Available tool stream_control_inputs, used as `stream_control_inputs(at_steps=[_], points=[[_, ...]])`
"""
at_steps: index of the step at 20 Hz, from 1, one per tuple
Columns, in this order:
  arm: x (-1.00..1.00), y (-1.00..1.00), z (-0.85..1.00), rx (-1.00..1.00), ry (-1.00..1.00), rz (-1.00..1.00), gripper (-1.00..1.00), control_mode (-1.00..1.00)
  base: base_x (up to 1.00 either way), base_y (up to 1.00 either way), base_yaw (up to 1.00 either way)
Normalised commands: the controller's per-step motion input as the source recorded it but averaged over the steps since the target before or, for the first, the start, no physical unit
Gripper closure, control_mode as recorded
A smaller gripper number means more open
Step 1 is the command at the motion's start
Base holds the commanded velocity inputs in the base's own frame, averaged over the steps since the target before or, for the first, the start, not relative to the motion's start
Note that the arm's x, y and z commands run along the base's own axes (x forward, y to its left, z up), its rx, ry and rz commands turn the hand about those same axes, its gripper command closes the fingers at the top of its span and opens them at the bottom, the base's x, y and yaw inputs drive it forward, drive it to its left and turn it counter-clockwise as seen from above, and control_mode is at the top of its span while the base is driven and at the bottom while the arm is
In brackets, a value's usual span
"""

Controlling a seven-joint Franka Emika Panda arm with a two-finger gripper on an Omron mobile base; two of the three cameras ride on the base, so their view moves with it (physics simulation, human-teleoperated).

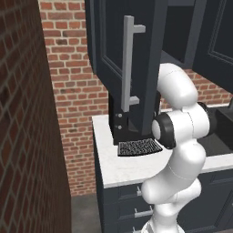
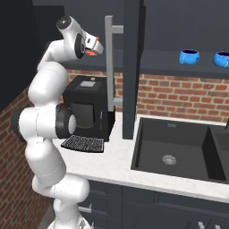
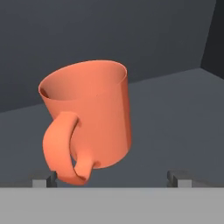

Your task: Gather all objects into one cabinet and sort the glasses and bowls to opposite sides.

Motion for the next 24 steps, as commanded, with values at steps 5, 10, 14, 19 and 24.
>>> stream_control_inputs(at_steps=[5,10,14,19,24], points=[[0.21,0.04,0.00,0.00,0.00,0.00,-1.00,-1.00,0.00,0.00,0.00],[0.16,0.06,0.00,0.01,0.00,0.00,-1.00,-1.00,0.00,0.00,0.00],[0.01,0.07,0.00,0.01,0.00,0.00,-1.00,-1.00,0.00,0.00,0.00],[0.00,0.00,0.00,0.00,0.00,0.00,-1.00,-1.00,0.00,0.00,0.00],[0.01,0.00,0.00,0.00,-0.02,0.00,-1.00,-1.00,0.00,0.00,0.00]])
